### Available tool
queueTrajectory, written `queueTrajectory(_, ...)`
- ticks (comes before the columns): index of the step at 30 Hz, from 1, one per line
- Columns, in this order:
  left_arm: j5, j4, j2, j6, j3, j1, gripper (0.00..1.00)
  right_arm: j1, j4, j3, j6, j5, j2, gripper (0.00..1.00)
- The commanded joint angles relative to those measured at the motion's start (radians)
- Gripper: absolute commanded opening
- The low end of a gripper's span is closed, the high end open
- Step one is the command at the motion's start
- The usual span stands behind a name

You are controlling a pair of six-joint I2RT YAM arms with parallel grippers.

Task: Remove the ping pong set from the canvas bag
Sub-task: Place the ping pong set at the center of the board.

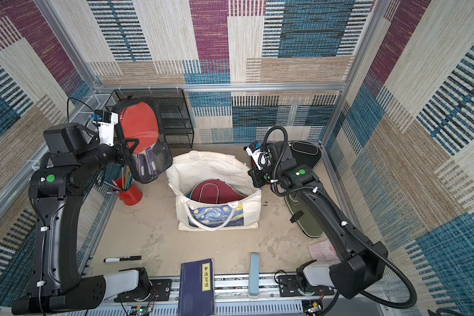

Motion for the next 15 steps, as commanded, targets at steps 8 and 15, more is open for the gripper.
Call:
queueTrajectory(8,-0.034,0.077,0.057,0.039,0.003,0.044,0.0,-0.001,0.037,-0.093,-0.064,0.003,-0.106,0.0)
queueTrajectory(15,0.149,0.167,0.164,-0.068,-0.071,0.03,0.0,-0.001,0.075,-0.16,-0.136,-0.068,-0.191,0.0)
